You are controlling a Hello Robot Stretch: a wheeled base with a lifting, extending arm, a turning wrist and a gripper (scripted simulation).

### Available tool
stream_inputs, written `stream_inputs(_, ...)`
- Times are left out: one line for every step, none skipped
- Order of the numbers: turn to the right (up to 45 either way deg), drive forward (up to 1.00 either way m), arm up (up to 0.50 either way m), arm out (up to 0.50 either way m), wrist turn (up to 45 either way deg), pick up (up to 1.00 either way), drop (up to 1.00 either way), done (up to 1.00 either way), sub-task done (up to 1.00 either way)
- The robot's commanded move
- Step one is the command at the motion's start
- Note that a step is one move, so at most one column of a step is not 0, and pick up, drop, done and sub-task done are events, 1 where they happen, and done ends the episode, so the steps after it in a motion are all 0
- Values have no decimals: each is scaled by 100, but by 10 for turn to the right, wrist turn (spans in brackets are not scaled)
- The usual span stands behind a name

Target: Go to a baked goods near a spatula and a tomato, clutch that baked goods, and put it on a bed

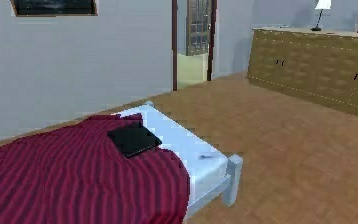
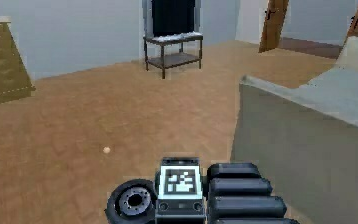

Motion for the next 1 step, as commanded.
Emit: stream_inputs(-450, 0, 0, 0, 0, 0, 0, 0, 0)
